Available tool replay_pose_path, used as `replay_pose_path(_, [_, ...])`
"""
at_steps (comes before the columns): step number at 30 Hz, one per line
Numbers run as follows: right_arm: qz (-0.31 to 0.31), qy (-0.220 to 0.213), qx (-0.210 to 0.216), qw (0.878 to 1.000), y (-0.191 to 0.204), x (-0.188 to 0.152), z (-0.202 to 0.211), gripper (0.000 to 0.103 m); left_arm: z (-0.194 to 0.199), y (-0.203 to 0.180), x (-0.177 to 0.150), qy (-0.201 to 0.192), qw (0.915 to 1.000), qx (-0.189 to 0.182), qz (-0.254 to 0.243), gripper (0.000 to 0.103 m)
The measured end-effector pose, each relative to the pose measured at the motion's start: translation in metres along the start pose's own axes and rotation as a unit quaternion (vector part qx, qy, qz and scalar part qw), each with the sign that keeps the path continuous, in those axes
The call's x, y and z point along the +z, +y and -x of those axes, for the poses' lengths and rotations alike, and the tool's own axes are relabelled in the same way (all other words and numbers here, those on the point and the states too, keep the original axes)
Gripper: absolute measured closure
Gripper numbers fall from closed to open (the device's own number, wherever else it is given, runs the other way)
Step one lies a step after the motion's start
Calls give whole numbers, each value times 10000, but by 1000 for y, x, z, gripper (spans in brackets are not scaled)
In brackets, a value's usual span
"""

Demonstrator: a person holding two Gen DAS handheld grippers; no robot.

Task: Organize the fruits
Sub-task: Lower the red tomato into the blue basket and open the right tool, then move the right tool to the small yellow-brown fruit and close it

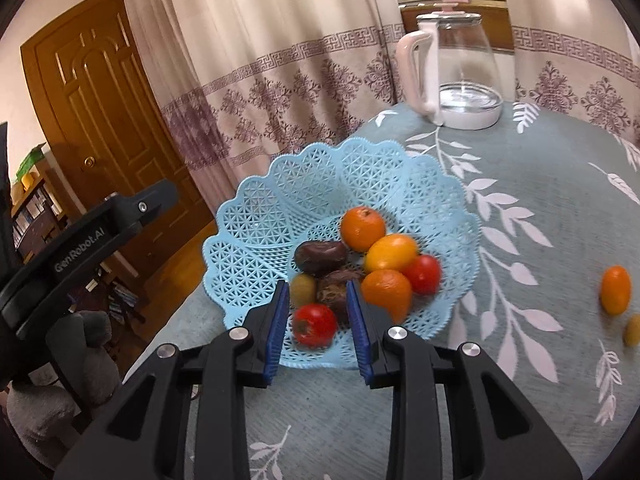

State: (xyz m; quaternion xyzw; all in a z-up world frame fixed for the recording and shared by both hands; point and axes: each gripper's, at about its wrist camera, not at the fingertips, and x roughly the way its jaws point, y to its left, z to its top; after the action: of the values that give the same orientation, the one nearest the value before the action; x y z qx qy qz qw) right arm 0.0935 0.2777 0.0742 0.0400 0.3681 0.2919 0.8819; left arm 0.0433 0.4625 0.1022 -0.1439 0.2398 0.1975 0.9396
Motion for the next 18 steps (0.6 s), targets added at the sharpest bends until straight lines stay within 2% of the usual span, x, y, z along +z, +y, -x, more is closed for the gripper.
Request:
replay_pose_path(1, [-11, 4, -7, 10000, 0, -1, -1, 66, -1, 0, -1, 15, 10000, 2, 10, 15])
replay_pose_path(5, [-73, -24, -86, 9999, -5, -5, 1, 66, -5, -4, -4, 70, 10000, -18, -14, 15])
replay_pose_path(14, [-511, -182, -336, 9980, -39, -12, 19, 65, -5, -10, -7, 108, 9999, -57, -56, 14])
replay_pose_path(18, [-658, -202, -481, 9965, -53, -15, 23, 65, -3, -15, -8, 80, 9999, -115, -101, 8])
